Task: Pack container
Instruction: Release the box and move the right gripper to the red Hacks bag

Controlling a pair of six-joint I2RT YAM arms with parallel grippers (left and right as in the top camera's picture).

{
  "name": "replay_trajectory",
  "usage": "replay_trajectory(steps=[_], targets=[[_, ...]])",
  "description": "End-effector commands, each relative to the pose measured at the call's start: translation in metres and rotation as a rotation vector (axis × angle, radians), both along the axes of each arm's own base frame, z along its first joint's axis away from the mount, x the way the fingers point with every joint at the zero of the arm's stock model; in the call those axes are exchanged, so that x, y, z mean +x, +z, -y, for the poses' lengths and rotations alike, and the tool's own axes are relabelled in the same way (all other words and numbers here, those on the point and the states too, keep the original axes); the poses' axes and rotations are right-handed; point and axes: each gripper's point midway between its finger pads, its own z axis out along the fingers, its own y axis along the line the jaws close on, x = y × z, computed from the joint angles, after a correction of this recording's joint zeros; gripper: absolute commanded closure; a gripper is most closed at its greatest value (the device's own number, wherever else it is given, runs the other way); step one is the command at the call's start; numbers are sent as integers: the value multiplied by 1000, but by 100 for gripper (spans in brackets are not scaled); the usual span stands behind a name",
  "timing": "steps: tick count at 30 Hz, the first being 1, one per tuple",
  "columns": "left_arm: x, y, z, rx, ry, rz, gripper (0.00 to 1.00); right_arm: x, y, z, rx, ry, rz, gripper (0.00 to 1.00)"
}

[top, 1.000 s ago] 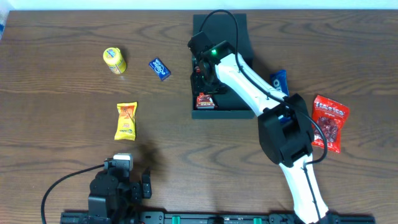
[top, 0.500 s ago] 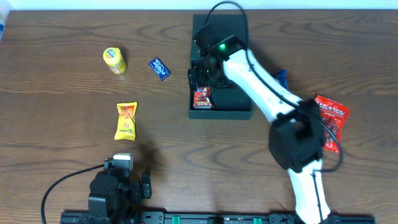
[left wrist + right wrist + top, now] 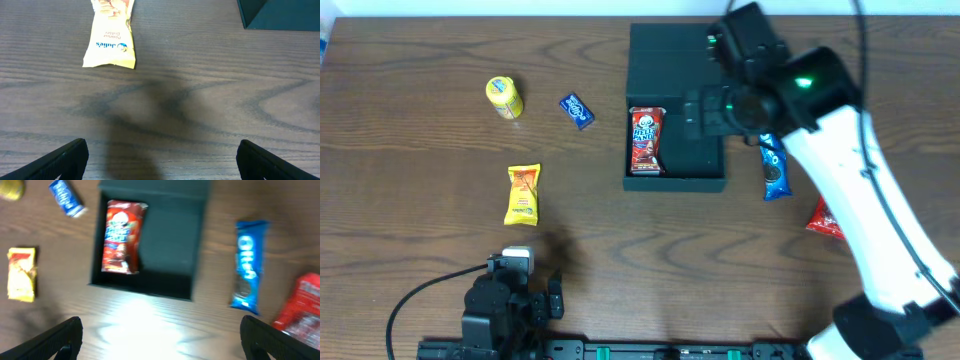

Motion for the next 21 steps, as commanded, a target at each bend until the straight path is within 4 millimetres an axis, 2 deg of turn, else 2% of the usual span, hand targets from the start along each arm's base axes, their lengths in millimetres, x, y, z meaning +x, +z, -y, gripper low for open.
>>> replay_trajectory(steps=[1, 5, 11, 21], targets=[[-4, -15, -3, 4, 20, -47, 4, -8, 9, 37, -66, -66, 45, 1], [-4, -15, -3, 4, 20, -47, 4, -29, -3, 67, -72, -134, 18, 1], [-4, -15, -3, 4, 20, -47, 5, -67, -44, 117, -106, -241, -63, 1], [-4, -15, -3, 4, 20, -47, 4, -91, -125, 180, -133, -448, -183, 1]])
